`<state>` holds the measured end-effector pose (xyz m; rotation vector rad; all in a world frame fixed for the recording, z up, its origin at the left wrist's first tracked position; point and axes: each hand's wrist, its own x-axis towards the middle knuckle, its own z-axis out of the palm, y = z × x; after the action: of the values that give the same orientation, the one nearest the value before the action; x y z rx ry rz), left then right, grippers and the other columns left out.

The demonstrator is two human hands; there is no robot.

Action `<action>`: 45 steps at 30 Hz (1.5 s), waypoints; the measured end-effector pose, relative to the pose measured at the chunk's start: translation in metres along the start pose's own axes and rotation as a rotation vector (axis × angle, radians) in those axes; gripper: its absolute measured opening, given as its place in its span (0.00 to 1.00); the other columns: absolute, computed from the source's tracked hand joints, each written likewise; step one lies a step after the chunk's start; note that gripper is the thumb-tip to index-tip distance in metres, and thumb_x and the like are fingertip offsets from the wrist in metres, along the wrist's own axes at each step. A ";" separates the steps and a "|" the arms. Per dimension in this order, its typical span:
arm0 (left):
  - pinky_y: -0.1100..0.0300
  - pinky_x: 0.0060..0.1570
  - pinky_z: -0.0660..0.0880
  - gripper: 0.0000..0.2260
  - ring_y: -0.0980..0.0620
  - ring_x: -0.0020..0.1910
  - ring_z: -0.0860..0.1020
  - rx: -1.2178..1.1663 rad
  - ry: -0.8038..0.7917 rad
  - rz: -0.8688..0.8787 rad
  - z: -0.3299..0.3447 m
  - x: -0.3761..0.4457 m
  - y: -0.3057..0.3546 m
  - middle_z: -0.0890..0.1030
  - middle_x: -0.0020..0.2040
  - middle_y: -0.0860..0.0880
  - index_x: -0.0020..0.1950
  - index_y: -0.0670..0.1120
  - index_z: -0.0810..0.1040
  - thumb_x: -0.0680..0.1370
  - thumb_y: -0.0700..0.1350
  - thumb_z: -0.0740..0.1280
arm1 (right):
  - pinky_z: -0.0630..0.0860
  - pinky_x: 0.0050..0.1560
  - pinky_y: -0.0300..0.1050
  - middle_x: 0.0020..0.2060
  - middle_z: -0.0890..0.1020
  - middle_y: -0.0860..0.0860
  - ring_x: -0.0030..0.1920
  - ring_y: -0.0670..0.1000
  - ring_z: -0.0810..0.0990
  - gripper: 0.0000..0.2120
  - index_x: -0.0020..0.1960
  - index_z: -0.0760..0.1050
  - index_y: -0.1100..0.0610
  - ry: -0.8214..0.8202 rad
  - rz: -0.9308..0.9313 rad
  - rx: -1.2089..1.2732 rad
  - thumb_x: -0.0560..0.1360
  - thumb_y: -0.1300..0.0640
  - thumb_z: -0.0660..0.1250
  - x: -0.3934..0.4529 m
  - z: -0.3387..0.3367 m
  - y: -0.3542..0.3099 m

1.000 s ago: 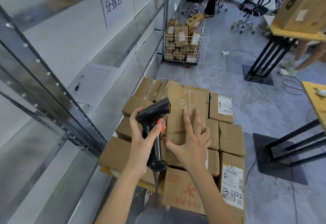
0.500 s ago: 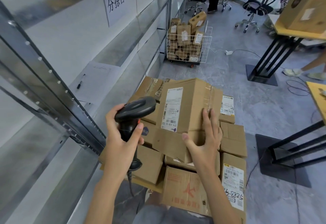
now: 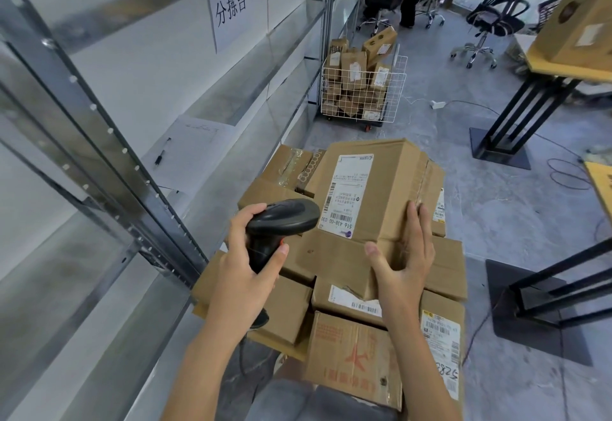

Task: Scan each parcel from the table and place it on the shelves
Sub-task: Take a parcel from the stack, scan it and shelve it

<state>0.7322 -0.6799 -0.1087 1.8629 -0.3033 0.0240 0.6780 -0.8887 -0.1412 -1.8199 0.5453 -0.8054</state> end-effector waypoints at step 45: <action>0.57 0.46 0.81 0.32 0.52 0.42 0.79 0.058 -0.045 0.056 0.002 -0.002 0.004 0.78 0.61 0.52 0.65 0.77 0.61 0.77 0.44 0.72 | 0.57 0.76 0.61 0.77 0.57 0.29 0.76 0.38 0.56 0.40 0.74 0.58 0.27 0.035 0.051 0.018 0.65 0.38 0.69 0.003 -0.004 0.002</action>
<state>0.7291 -0.6823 -0.1059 1.9140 -0.3895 0.0297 0.6773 -0.8943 -0.1414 -1.7719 0.6025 -0.8062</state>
